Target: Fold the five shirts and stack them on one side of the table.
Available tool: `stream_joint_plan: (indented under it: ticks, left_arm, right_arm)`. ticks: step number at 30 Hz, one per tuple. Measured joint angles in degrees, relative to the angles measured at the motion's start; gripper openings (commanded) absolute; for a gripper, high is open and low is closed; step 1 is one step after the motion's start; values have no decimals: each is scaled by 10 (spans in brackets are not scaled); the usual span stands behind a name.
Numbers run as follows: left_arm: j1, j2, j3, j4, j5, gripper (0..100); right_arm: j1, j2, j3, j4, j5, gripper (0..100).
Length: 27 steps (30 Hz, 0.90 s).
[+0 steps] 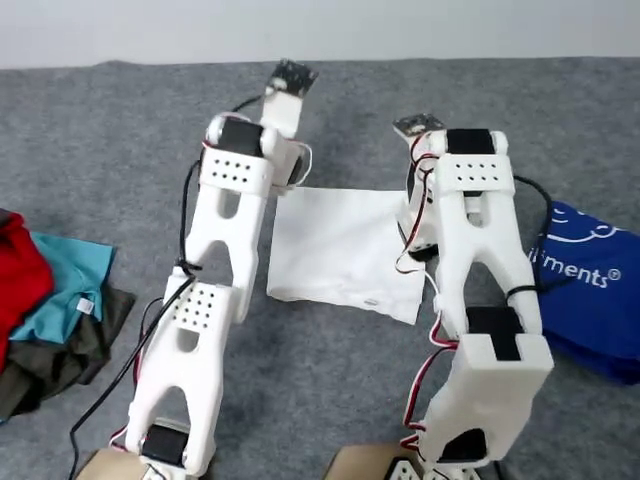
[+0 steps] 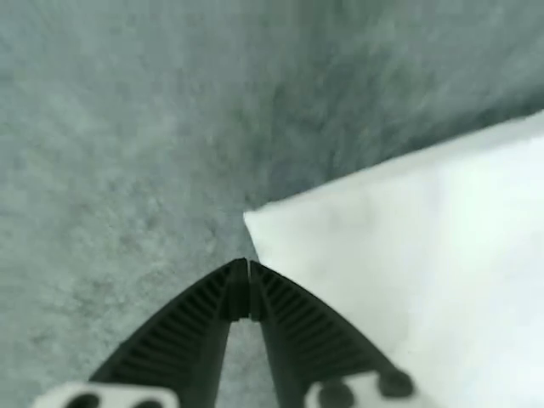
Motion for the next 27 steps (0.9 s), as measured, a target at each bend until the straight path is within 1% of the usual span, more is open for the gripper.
stream_joint_plan:
  ticks: [2, 5, 11, 14, 16, 20, 23, 27]
  left_arm:
    - [0, -44, 25, 0, 0, 5]
    - [-13, -110, 94, 0, 0, 5]
    - [-98, -244, 276, 0, 0, 5]
    - [-107, -294, 366, 0, -16, 5]
    - [-93, -308, 404, 0, -24, 5]
    - [-47, -309, 420, -14, -24, 5]
    - [-8, -309, 425, -41, -26, 5]
    - [28, -295, 423, -88, -26, 5]
  right_arm:
    - [0, -3, 0, -14, 0, 9]
    - [0, -3, 0, -46, 0, 9]
    - [-9, -3, 0, -96, 0, 9]
    - [-22, -3, 0, -111, 0, 9]
    - [-23, -4, 0, -109, 0, 9]
    - [-6, -35, -15, -70, 0, 9]
    - [34, -69, -32, -40, 0, 9]
    - [111, -119, -46, -5, 0, 9]
